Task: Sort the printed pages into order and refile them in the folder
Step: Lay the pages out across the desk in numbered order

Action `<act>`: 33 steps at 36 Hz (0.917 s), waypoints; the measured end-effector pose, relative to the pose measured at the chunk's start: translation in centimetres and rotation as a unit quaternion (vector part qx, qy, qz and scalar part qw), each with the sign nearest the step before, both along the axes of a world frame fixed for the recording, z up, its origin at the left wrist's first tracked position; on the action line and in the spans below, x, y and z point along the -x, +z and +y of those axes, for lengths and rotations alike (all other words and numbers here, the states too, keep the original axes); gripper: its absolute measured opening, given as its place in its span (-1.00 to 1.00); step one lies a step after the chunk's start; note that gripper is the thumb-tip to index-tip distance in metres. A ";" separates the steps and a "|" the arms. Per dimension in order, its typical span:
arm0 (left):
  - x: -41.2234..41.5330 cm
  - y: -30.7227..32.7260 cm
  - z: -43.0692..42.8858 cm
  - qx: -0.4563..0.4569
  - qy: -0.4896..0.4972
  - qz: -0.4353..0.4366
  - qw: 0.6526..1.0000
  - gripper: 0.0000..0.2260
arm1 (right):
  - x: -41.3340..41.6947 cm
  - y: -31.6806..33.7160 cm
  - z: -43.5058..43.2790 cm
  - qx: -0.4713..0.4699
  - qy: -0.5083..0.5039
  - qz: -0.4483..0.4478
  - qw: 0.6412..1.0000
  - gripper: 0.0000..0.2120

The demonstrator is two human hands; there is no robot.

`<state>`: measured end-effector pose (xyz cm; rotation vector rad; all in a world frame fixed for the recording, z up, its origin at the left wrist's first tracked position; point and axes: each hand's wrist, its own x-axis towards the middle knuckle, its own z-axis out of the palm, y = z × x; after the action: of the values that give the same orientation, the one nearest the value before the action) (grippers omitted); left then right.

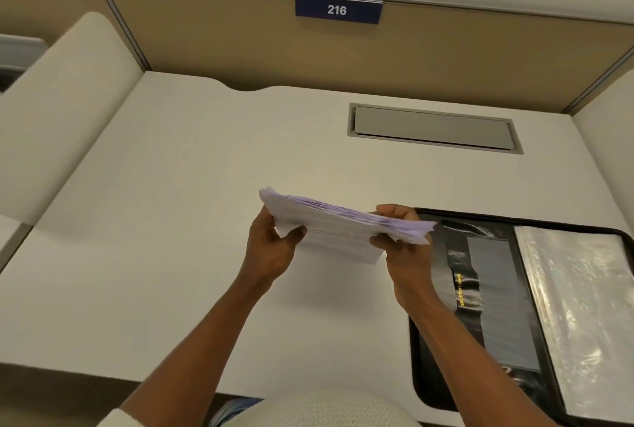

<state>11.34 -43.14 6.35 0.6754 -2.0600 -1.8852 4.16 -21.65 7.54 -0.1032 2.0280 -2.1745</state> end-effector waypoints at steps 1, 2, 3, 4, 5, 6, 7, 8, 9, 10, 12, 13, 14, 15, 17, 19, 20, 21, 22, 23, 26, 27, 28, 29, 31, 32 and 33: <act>0.1 -0.3 0.1 0.003 0.005 -0.005 1.000 -0.63 | 0.1 -0.1 -0.2 -0.001 0.004 -0.006 1.000 -0.49; 0.3 -0.5 0.1 0.007 0.010 -0.011 1.000 -0.65 | 0.1 -0.2 -0.4 -0.010 0.006 -0.008 1.000 -0.54; 0.6 -0.6 0.2 0.011 0.014 -0.018 1.000 -0.67 | 0.1 -0.2 -0.8 -0.021 0.002 -0.004 1.000 -0.54; 0.8 -0.7 0.2 0.013 0.016 -0.022 1.000 -0.67 | 0.0 0.0 -1.1 -0.030 0.000 0.003 1.000 -0.48; 1.0 -0.7 0.3 0.015 0.015 -0.023 1.000 -0.66 | -0.1 0.3 -1.5 -0.025 -0.001 0.009 1.000 -0.43; 1.3 -0.7 0.3 0.017 0.013 -0.023 1.000 -0.64 | -0.1 0.6 -1.7 -0.015 -0.003 0.010 1.000 -0.39; 1.4 -0.7 0.4 0.019 0.013 -0.022 0.999 -0.63 | -0.1 0.8 -1.9 -0.008 -0.004 0.009 1.000 -0.37; 1.5 -0.6 0.4 0.020 0.017 -0.021 0.999 -0.62 | -0.1 1.1 -2.0 -0.001 -0.005 0.011 1.000 -0.35; 1.6 -0.6 0.4 0.020 0.024 -0.019 0.999 -0.61 | -0.1 1.3 -2.1 0.002 -0.007 0.013 1.000 -0.34; 1.6 -0.5 0.5 0.020 0.031 -0.015 0.999 -0.62 | -0.1 1.5 -2.1 0.006 -0.009 0.016 1.000 -0.33; 1.4 -0.4 0.7 0.019 0.043 -0.006 0.999 -0.62 | 0.0 1.5 -2.0 0.017 -0.009 0.015 1.000 -0.36; 1.3 -0.5 0.9 0.018 0.045 -0.002 0.999 -0.60 | 0.0 1.5 -2.0 0.022 -0.005 0.014 1.000 -0.38; 1.1 -0.7 1.0 0.019 0.044 -0.003 0.999 -0.57 | 0.0 1.3 -1.9 0.022 -0.005 0.009 1.000 -0.40; 1.0 -0.9 1.1 0.019 0.043 -0.007 0.999 -0.56 | 0.0 1.1 -1.9 0.019 -0.008 0.002 1.000 -0.41; 0.9 -1.5 1.2 0.014 0.042 -0.026 0.999 -0.57 | -0.1 0.5 -1.8 0.016 -0.023 -0.014 1.000 -0.44; 0.8 -2.0 1.3 0.006 0.041 -0.039 0.998 -0.61 | -0.2 0.1 -1.6 0.023 -0.034 -0.025 0.999 -0.44; 0.8 -2.2 1.5 0.002 0.041 -0.043 0.998 -0.63 | -0.2 0.0 -1.6 0.024 -0.036 -0.026 0.999 -0.43; 0.7 -2.2 1.6 0.001 0.039 -0.045 0.998 -0.64 | -0.1 -0.1 -1.6 0.019 -0.037 -0.025 0.999 -0.41; 0.7 -2.2 1.7 0.002 0.038 -0.046 0.998 -0.65 | -0.1 -0.3 -1.6 0.017 -0.041 -0.025 0.999 -0.42; 0.7 -2.2 1.9 0.003 0.036 -0.046 0.998 -0.66 | -0.2 -0.4 -1.6 0.021 -0.047 -0.029 0.998 -0.47; 0.9 -2.2 2.0 0.003 0.036 -0.044 0.998 -0.68 | -0.4 -0.1 -1.9 0.041 -0.065 -0.044 0.996 -0.53; 0.9 -2.2 2.0 0.004 0.038 -0.044 0.998 -0.68 | -0.5 -0.1 -2.0 0.043 -0.065 -0.040 0.996 -0.51; 0.9 -2.4 2.0 0.005 0.039 -0.047 0.998 -0.67 | -0.5 -0.1 -2.0 0.045 -0.062 -0.039 0.996 -0.50; 0.9 -2.5 2.0 0.006 0.037 -0.050 0.998 -0.67 | -0.5 -0.3 -2.0 0.045 -0.058 -0.041 0.997 -0.51; 0.8 -2.8 2.1 0.008 0.030 -0.057 0.998 -0.65 | -0.6 -0.7 -2.0 0.039 -0.044 -0.055 0.997 -0.49; 0.7 -3.0 2.1 0.008 0.026 -0.061 0.998 -0.65 | -0.7 -0.9 -2.1 0.035 -0.040 -0.067 0.996 -0.47; 0.7 -3.0 2.1 0.011 0.023 -0.063 0.998 -0.65 | -0.7 -1.3 -2.1 0.029 -0.038 -0.074 0.996 -0.46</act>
<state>10.64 -41.08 3.32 0.8494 -2.1188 -1.8364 4.88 -23.77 6.28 0.1280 1.9181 -2.2147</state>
